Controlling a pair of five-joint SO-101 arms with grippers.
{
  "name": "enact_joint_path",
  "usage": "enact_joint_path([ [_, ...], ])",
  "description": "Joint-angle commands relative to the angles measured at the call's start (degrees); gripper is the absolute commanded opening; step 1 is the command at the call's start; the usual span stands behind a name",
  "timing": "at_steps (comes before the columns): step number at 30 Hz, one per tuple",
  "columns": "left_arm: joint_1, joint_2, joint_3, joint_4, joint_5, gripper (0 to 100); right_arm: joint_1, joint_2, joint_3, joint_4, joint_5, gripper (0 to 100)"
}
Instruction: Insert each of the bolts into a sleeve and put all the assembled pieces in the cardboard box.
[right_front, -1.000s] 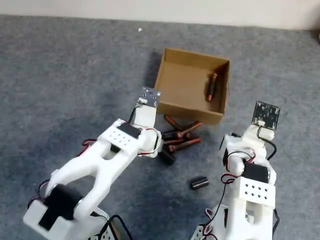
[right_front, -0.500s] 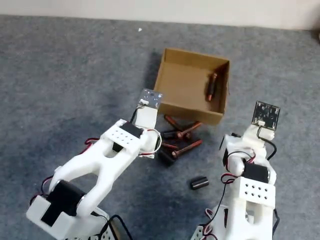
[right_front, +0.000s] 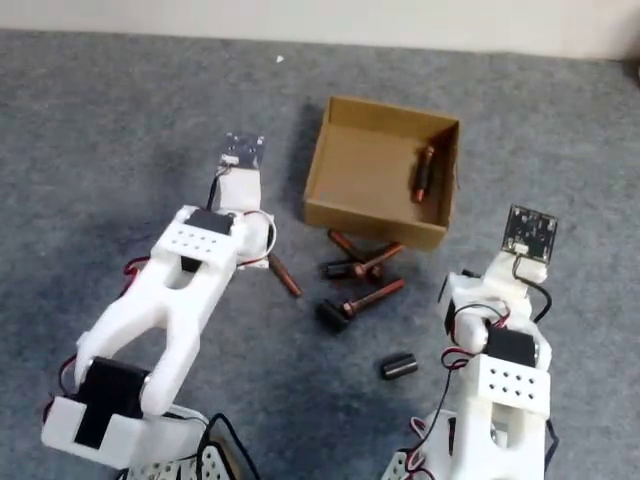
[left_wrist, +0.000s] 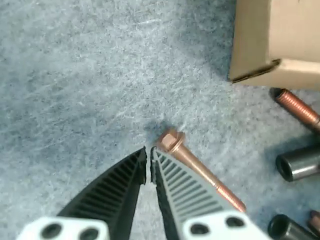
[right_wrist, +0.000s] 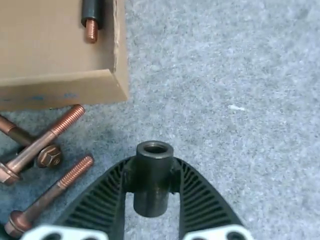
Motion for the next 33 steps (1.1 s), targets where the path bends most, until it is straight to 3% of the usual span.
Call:
enact_joint_path([
  [1,-0.7,-0.3,-3.1,-0.5,2.8,4,0.4,-1.5,-0.5,-2.1,-0.1,0.5],
  [6,-0.1,-0.3,-7.6,7.0,14.3,5,0.4,-1.5,-0.5,-2.1,-0.1,0.5],
  [11,4.0,0.1,-10.9,15.5,17.6,5,0.4,-1.5,-0.5,-2.1,-0.1,0.5],
  [16,4.3,0.4,-9.6,15.4,18.7,5,0.4,-1.5,-0.3,-2.1,-0.1,0.5],
  [21,3.8,0.4,-9.3,13.5,33.7,5,0.4,-1.5,-0.2,-2.1,-0.1,0.5],
  [30,3.6,0.5,-9.2,13.7,39.3,20,0.3,-1.5,-0.2,-2.1,-0.1,0.6],
  [33,3.6,0.5,-7.8,13.3,39.4,20,0.3,-1.5,-0.2,-2.1,-0.1,0.6],
])
